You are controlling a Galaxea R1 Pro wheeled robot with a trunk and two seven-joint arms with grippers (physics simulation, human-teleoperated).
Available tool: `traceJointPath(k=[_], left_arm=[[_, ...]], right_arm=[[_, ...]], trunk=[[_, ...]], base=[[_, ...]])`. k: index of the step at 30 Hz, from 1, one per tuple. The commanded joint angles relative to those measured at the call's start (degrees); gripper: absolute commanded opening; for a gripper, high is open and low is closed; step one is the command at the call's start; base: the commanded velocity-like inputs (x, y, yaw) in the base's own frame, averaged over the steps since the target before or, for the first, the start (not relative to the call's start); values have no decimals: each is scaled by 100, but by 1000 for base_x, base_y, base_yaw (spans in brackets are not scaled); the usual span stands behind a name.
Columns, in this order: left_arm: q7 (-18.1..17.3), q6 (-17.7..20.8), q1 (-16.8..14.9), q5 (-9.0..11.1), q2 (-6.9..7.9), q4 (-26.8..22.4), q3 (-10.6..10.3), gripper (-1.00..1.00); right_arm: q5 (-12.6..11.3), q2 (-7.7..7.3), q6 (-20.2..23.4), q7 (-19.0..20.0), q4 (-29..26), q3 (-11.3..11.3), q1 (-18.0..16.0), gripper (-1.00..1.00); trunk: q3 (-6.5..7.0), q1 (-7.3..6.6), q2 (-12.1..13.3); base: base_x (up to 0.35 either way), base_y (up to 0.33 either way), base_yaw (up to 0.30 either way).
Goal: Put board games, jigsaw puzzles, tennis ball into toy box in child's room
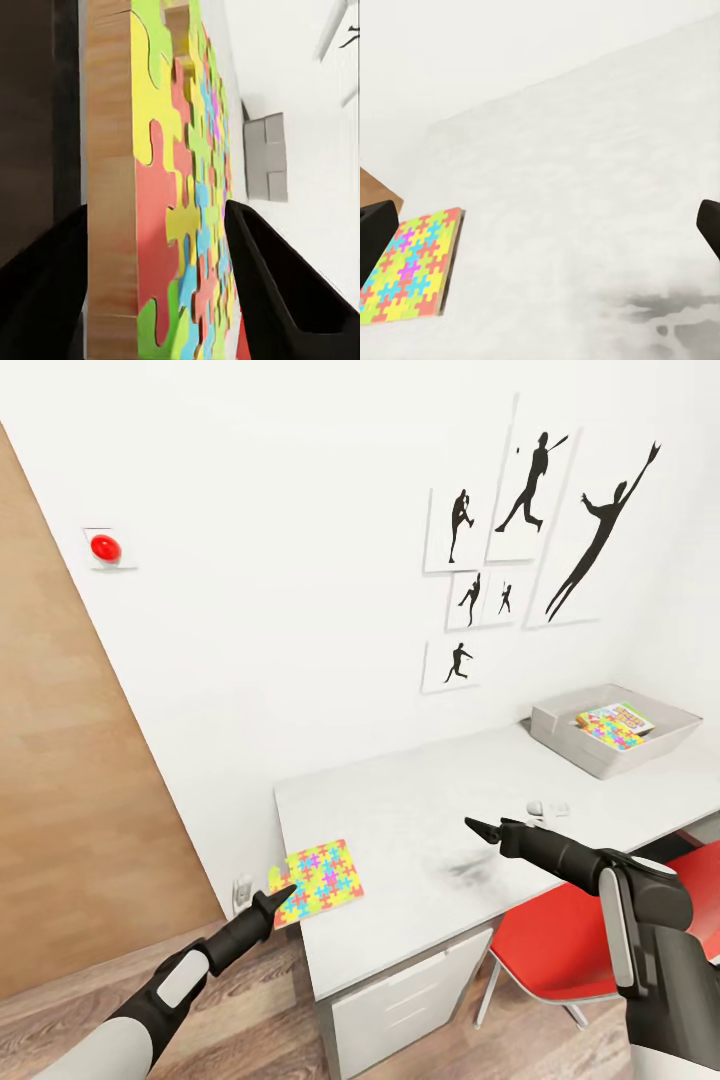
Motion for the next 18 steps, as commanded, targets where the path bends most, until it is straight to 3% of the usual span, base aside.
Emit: traceJointPath(k=[1, 8, 18], left_arm=[[-56, 13, -3, 9, 1, -1, -24, -100], [-466, 211, -3, 3, -42, -44, -34, -100], [-607, 498, 3, 8, -170, -368, -33, -100]], right_arm=[[7, 3, 37, 32, -4, -7, -6, 100], [9, 6, 33, 29, -4, -6, -6, 100], [9, 13, 30, 28, -4, -6, -6, 100]], trunk=[[-6, 1, -3], [-6, 1, -3], [-6, 1, -3]], base=[[0, 0, 0], [0, 0, 0], [0, 0, 0]])
